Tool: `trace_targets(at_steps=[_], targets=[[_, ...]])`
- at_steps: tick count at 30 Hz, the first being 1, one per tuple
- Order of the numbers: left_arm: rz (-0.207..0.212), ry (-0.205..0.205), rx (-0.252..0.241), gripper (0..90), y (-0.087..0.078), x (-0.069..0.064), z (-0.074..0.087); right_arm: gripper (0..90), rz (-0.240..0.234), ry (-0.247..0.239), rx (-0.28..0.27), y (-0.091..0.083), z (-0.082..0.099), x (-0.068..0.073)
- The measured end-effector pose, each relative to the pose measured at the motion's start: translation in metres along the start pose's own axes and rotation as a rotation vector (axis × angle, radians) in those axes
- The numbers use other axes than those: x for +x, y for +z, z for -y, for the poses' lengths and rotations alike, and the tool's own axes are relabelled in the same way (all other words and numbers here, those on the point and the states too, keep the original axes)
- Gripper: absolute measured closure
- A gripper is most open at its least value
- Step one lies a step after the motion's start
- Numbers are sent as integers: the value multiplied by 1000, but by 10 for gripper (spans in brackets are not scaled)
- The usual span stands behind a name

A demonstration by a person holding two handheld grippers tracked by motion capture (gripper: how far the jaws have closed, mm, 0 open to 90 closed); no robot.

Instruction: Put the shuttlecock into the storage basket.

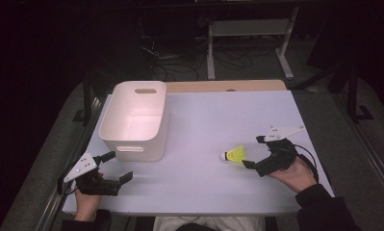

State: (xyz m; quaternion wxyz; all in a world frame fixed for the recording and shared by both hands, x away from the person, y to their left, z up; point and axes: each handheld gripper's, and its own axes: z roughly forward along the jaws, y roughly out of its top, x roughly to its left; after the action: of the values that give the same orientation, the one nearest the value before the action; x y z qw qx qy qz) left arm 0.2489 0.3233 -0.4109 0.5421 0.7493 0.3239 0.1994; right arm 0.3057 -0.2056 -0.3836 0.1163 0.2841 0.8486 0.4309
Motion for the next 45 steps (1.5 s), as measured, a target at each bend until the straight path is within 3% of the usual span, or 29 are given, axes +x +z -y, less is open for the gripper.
trace_targets(at_steps=[16,29,40,45], targets=[[2,0,1,0,0,0,0,0,-33,-31,47,11,-4,8],[4,0,0,0,0,0,0,3,-71,-28,89,20,-1,12],[7,1,1,0,0,0,0,217,-128,-50,104,20,1,14],[8,1,1,0,0,0,0,347,-125,-49,120,22,3,14]])
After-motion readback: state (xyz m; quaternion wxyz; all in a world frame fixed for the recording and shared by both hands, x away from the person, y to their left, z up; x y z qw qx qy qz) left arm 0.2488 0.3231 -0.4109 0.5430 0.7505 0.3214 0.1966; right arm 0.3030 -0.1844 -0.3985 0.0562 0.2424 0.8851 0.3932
